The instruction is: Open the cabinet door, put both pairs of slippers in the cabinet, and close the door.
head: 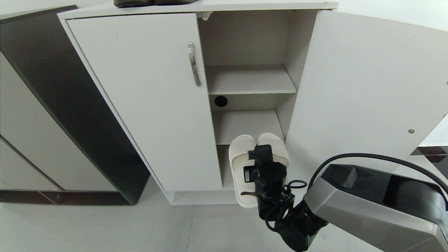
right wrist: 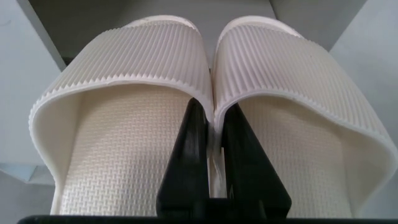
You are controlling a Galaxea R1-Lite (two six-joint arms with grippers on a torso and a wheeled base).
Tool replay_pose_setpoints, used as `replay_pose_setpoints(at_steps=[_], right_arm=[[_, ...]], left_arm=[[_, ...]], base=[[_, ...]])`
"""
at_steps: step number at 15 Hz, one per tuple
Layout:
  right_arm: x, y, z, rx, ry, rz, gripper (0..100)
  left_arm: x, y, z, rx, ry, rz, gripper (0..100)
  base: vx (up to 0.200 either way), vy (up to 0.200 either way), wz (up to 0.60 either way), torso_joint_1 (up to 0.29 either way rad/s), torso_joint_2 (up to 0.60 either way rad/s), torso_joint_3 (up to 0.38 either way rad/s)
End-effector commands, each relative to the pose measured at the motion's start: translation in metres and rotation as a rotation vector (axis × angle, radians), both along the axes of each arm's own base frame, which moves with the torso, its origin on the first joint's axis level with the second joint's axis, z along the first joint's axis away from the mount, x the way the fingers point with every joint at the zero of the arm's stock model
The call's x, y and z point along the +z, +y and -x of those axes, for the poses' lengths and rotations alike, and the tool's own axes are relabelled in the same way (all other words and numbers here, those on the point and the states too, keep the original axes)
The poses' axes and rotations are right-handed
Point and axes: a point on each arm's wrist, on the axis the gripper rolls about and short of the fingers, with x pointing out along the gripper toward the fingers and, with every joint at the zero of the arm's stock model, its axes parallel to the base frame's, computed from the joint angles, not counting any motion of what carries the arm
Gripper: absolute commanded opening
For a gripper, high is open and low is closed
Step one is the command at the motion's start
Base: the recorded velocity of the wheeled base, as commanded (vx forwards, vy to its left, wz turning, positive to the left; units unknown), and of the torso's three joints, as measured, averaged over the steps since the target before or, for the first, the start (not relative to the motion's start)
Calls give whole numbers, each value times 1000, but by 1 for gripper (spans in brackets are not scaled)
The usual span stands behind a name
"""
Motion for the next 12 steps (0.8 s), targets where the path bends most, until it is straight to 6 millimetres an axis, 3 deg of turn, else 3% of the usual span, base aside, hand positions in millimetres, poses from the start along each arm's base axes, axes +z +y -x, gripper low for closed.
replay_pose_setpoints(at_steps=[1, 12], right_arm=[[-4, 0, -1, -2, 8, -2, 0], [-6, 0, -3, 0, 13, -17, 0]], left_arm=[[0, 0, 0, 0, 1, 0, 0], [0, 0, 0, 0, 0, 0, 0]], base=[[200, 0, 0, -2, 7, 2], [200, 0, 0, 3, 1, 3]])
